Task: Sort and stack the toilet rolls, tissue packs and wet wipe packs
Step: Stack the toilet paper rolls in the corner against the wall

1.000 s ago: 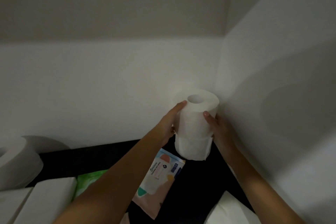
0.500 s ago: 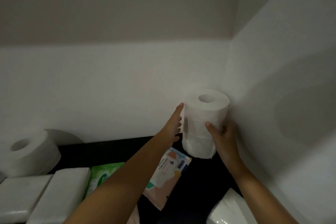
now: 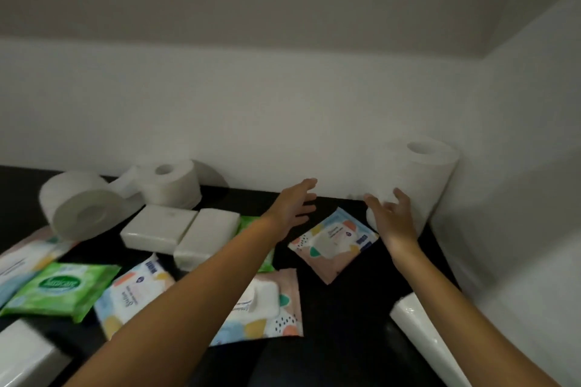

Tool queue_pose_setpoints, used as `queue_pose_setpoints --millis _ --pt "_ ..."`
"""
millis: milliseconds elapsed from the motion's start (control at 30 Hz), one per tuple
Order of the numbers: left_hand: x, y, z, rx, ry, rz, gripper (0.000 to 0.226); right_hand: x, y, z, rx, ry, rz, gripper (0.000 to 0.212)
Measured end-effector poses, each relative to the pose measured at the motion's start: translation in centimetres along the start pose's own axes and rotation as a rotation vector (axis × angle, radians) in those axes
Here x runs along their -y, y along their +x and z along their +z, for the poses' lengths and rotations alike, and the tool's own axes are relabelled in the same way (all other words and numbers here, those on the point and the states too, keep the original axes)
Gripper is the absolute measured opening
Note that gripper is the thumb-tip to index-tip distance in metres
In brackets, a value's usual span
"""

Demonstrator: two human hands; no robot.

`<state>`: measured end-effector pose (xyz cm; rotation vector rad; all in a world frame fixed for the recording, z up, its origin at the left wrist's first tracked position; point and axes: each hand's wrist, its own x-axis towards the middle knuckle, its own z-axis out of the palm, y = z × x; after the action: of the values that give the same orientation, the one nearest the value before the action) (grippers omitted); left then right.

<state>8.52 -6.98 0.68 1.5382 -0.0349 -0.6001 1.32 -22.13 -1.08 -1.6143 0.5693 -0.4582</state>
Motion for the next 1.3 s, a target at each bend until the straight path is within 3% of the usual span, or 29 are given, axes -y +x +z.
queue_pose_setpoints --millis 200,433,567,667,833,1000,1133,1300 --pt "-0.2 -2.6 -6.8 -0.161 -0.028 0.032 0.050 1.4 -2.5 6.4 0.177 -0.030 -0.028 0.072" --pt "-1.1 -3.8 -15.5 -0.260 -0.020 0.069 0.034 1.6 -4.0 13.0 0.226 -0.079 -0.028 0.064" --pt "-1.4 -3.8 -19.6 -0.246 0.018 0.084 0.013 1.8 -4.5 16.6 0.225 -0.079 -0.016 0.060" --pt "-1.3 -3.1 -21.2 -0.171 0.063 0.104 0.028 2.1 -4.5 18.2 0.202 -0.086 -0.008 0.058" --pt "-1.0 -0.9 -19.5 -0.055 0.118 0.086 0.033 1.0 -3.8 17.5 0.113 -0.143 0.001 0.051" --pt "0.1 1.5 -14.5 0.070 0.212 0.110 0.037 -2.0 -1.1 13.1 0.086 -0.480 -0.050 0.035" --pt "1.6 2.5 -11.1 0.148 0.297 0.165 0.034 -4.7 2.1 9.2 0.142 -0.753 -0.015 0.042" --pt "3.7 3.3 -10.1 0.145 0.446 0.255 0.031 -6.0 5.4 7.9 0.216 -0.868 0.029 0.062"
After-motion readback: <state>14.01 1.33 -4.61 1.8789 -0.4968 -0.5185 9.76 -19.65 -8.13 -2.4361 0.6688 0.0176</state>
